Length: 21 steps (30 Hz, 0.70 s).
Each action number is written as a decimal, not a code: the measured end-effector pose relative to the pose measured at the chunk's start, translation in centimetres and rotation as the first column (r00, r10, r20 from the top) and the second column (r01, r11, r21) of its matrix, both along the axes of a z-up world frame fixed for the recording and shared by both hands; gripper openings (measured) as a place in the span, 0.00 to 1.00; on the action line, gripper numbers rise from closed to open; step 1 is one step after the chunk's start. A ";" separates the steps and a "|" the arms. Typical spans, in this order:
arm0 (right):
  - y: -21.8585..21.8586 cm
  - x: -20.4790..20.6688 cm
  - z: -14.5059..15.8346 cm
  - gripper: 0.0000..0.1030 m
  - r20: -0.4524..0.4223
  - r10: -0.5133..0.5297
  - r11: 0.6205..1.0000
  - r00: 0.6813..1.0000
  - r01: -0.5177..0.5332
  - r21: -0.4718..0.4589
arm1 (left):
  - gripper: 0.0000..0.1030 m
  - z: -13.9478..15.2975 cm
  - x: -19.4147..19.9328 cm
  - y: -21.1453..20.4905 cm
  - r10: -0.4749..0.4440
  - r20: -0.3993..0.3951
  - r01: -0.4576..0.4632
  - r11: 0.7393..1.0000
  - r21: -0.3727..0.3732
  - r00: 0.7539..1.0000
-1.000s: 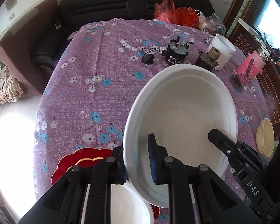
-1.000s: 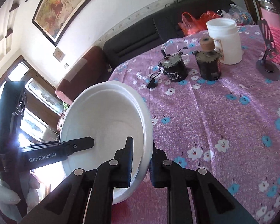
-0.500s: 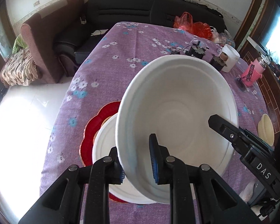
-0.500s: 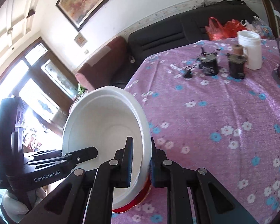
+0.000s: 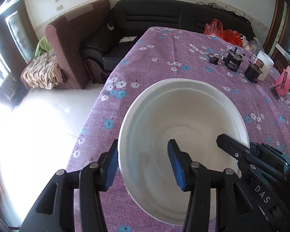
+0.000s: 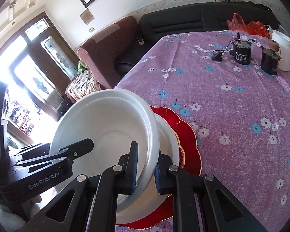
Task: Organize plates and bowls
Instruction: 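Carry the smaller white bowl onto the stacked bowls and release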
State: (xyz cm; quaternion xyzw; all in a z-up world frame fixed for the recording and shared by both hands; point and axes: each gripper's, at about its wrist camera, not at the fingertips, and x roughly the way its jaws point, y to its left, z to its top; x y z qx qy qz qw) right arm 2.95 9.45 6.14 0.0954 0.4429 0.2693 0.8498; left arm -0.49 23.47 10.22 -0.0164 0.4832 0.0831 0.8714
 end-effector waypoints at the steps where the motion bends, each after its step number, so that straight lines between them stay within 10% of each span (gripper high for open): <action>1: 0.1 0.0 0.0 0.16 0.002 -0.002 1.000 1.000 0.002 -0.006 | 0.55 0.2 -0.1 0.0 -0.004 0.007 0.004 1.000 0.003 1.000; 6: 0.3 0.1 0.1 0.16 0.010 -0.012 0.999 1.000 0.012 -0.037 | 0.57 0.7 -0.5 0.0 -0.007 0.038 0.005 0.999 0.048 0.999; 12: 0.3 0.2 0.2 0.15 0.018 -0.016 0.998 1.000 0.017 -0.060 | 0.61 1.5 -1.7 2.8 0.032 0.090 -0.017 0.986 -0.164 0.995; 21: 1.1 0.1 0.4 0.15 0.034 -0.016 0.995 0.999 0.019 -0.094 | 0.69 3.1 -7.1 7.0 0.248 0.257 -0.184 0.951 -0.247 0.934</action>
